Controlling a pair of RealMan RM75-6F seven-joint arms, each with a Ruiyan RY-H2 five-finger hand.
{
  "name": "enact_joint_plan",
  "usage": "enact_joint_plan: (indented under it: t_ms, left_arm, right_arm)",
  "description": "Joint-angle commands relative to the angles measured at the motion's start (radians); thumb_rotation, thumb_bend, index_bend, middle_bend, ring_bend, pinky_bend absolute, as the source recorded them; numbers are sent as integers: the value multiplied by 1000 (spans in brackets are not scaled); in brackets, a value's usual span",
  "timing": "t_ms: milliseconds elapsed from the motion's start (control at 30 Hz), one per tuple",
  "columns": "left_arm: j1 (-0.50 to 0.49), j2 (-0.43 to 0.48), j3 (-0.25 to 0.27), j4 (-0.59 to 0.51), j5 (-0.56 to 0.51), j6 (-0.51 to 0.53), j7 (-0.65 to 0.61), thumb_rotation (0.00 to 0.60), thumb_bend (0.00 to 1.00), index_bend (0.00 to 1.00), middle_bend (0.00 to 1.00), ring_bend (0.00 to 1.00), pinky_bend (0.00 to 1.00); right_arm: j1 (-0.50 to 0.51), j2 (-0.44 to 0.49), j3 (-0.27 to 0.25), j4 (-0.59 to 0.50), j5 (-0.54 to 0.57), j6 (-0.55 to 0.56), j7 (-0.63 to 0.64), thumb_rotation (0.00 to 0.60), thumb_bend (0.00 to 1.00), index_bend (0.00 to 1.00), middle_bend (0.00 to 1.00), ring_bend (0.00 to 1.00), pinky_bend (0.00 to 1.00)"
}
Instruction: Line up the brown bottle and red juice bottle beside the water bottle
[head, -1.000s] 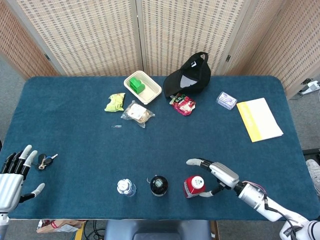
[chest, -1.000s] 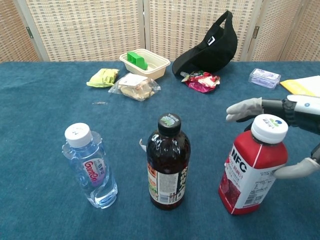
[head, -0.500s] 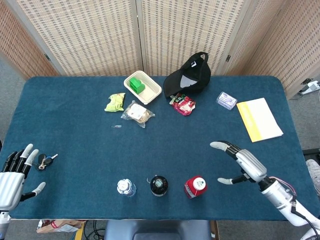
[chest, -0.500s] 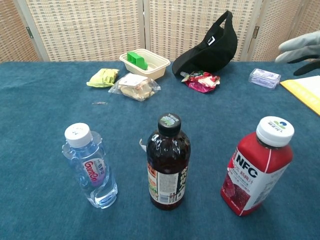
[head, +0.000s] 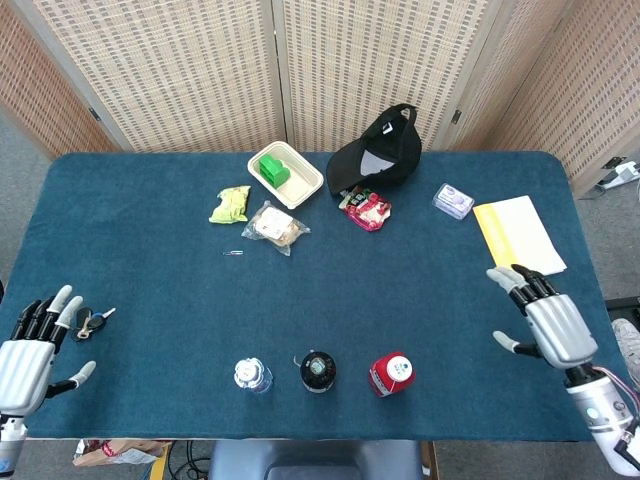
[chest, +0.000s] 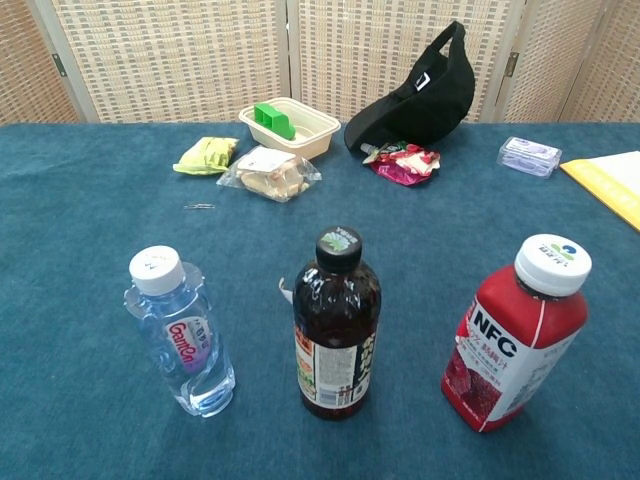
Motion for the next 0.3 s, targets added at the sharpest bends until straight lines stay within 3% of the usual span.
enact_joint_plan:
  t_ms: [33, 300]
  left_arm:
    - [-1, -5, 2, 3, 0, -2, -1, 600, 168, 13, 0, 36, 35]
    - [-1, -19, 8, 14, 8, 1, -10, 600, 168, 13, 0, 36, 35]
  right_arm:
    - [-63, -10, 6, -20, 23, 37, -18, 600, 200, 139, 166, 80, 168]
    - [-126, -11, -1, -54, -19, 87, -52, 600, 201, 139, 169, 80, 168]
